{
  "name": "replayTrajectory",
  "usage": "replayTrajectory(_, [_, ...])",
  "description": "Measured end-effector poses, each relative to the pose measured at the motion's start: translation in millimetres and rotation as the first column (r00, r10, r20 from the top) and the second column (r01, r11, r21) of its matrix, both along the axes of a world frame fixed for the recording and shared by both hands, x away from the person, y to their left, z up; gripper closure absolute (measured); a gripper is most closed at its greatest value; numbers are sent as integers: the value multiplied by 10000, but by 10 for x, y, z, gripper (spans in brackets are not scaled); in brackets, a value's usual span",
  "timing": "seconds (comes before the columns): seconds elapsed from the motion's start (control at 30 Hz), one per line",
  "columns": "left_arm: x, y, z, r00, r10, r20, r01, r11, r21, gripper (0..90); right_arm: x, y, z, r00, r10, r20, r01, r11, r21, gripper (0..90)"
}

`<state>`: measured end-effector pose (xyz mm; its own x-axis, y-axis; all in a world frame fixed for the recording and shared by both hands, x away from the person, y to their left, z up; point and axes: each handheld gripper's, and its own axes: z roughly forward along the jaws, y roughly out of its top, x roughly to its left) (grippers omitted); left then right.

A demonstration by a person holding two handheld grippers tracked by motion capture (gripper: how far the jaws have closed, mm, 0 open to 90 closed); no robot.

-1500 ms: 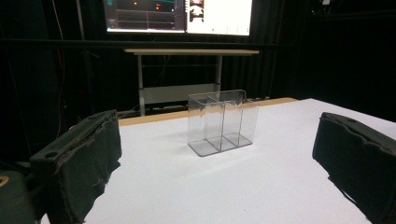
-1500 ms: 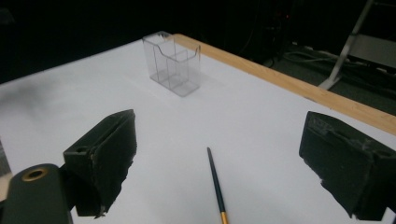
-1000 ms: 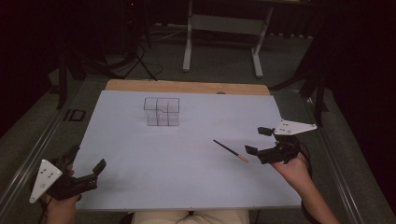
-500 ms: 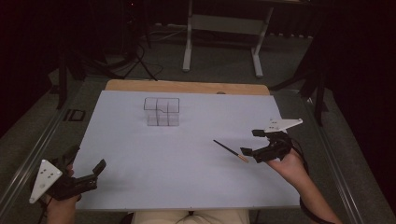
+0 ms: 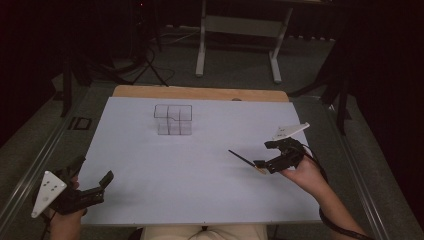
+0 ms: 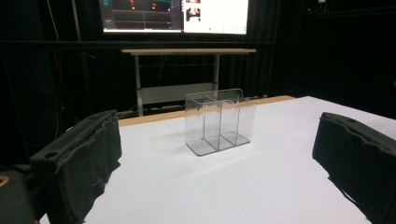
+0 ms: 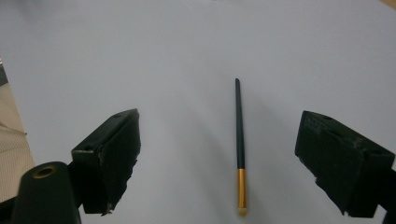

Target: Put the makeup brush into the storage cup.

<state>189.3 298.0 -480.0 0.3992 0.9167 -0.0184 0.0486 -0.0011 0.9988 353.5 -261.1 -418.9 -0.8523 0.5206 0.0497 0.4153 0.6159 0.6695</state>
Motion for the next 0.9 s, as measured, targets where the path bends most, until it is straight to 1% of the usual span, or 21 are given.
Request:
replayTrajectory(0.1, [1, -1, 0, 10000, 4, 11, -4, 10000, -32, 24, 34, 5, -20, 9999, -1, -172, -1, 9999, -118, 147])
replayTrajectory(0.47, [1, 0, -1, 10000, -16, -4, 16, 10000, -24, 24, 163, 31, -76, 9967, -16, -810, -52, 9964, -841, 156])
replayTrajectory(0.53, [1, 0, -2, 10000, -19, -7, 19, 10000, -4, 24, 183, 37, -85, 9960, 51, -888, -138, 9951, -982, 180])
replayTrajectory(0.57, [1, -1, -3, 10000, -22, -7, 22, 10000, -9, 24, 189, 44, -90, 9964, 138, -842, -237, 9928, -1175, 197])
replayTrajectory(0.6, [2, -1, -3, 10000, -27, -8, 27, 10000, -6, 24, 198, 51, -97, 9959, 121, -896, -235, 9917, -1265, 198])
replayTrajectory(0.67, [3, -2, -4, 10000, -28, -17, 28, 10000, -9, 24, 217, 61, -112, 9953, 111, -965, -243, 9903, -1370, 222])
replayTrajectory(0.77, [4, -2, -4, 10000, -35, -20, 35, 10000, -6, 24, 252, 83, -142, 9928, 104, -1191, -294, 9869, -1588, 238])
replayTrajectory(0.83, [3, -2, -5, 10000, -37, -24, 37, 10000, -2, 24, 269, 97, -154, 9920, 178, -1249, -393, 9843, -1720, 271])
replayTrajectory(0.9, [3, 0, -5, 10000, -54, -22, 54, 10000, -29, 24, 285, 109, -160, 9907, 258, -1338, -491, 9836, -1738, 288])
